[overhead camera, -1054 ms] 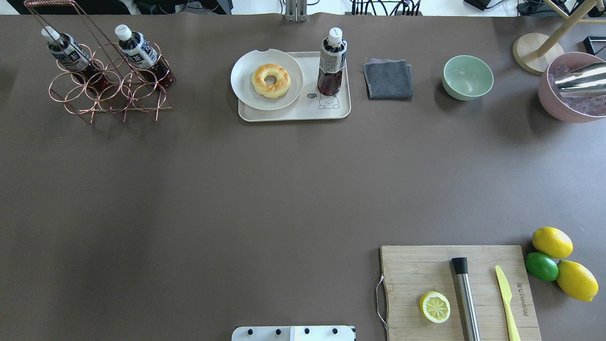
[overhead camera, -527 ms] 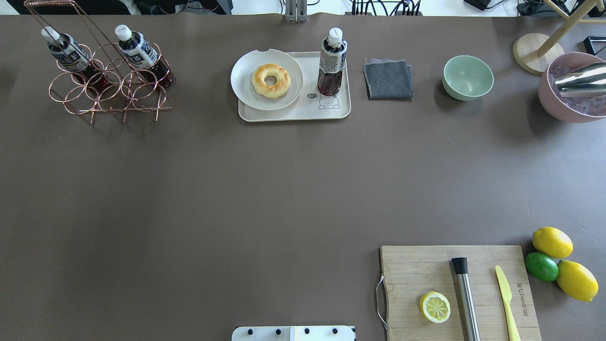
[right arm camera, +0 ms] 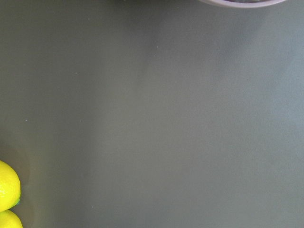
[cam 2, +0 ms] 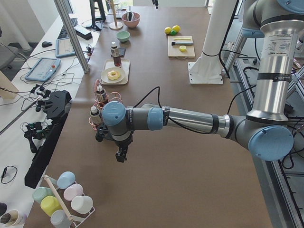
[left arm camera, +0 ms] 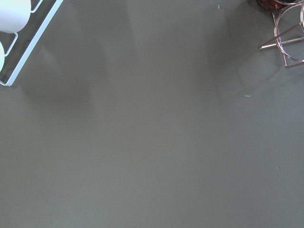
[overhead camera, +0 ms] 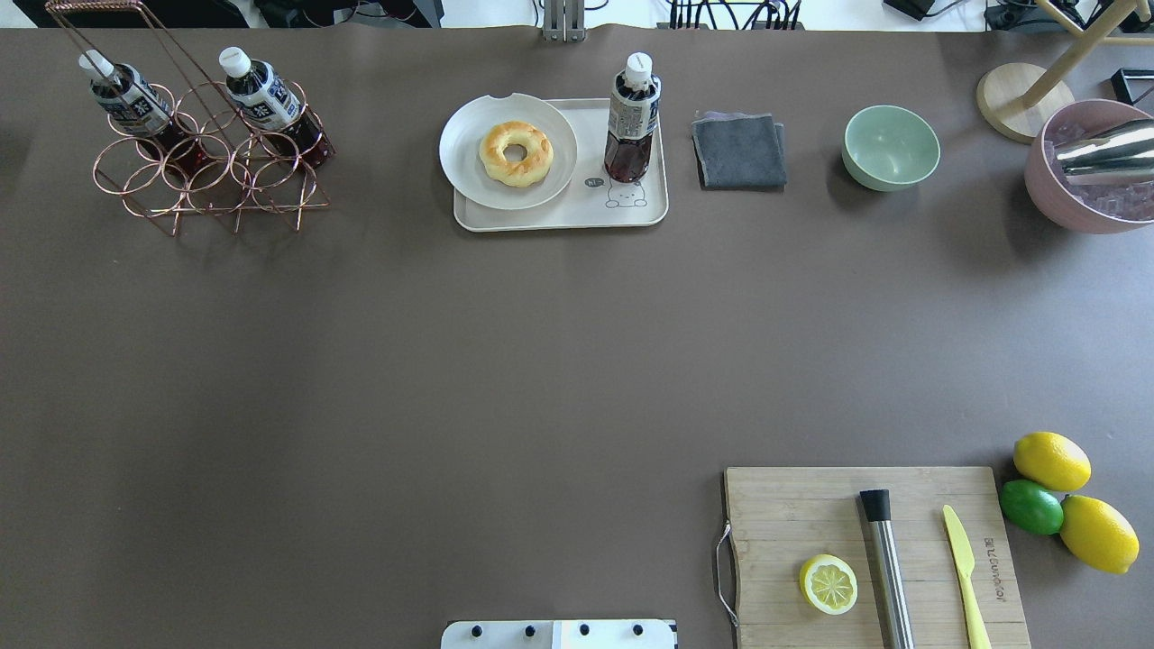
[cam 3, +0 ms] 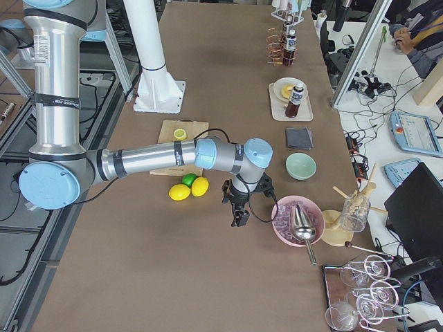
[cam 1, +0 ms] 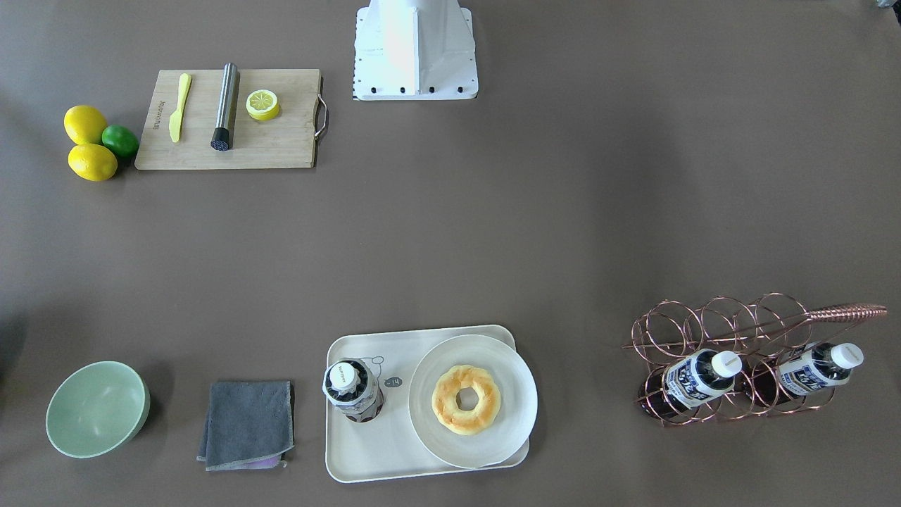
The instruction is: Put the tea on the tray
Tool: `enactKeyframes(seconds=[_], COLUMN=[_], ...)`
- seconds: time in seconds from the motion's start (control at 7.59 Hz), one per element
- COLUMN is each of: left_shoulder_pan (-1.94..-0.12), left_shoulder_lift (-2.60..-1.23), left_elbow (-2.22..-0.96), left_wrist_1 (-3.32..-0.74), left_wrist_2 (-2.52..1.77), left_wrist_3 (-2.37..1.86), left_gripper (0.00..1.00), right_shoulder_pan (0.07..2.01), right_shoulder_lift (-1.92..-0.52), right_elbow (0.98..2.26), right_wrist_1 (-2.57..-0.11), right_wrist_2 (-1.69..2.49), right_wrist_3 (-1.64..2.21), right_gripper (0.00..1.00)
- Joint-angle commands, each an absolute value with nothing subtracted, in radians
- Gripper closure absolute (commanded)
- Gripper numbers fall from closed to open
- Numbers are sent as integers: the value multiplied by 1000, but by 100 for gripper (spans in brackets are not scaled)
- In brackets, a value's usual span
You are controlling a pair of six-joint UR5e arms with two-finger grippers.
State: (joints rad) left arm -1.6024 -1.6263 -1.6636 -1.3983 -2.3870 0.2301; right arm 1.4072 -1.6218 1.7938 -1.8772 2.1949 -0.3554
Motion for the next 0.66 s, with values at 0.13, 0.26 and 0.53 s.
enactKeyframes(seconds=[0.13,0.26,0.53], left_shoulder_pan=[-1624,-1628,-1628], left_shoulder_lift=[-1617,-1617,-1617], left_elbow=[-1667,-1663,-1649], left_wrist_1=[-1442,-1474,-1479], left_wrist_2=[-2381,-2381,-2352], left_wrist_3=[232,230,230], left_gripper=[2,2,2], right_shoulder_pan=[1408,1408,1408], right_shoulder_lift=[-1617,-1620,-1618], right_elbow=[1789,1789,1789], right_wrist_1=[-1859,-1839,-1838], right_wrist_2=[2198,2198,2197], right_wrist_3=[-353,-353,-353], right_gripper=[0,0,0])
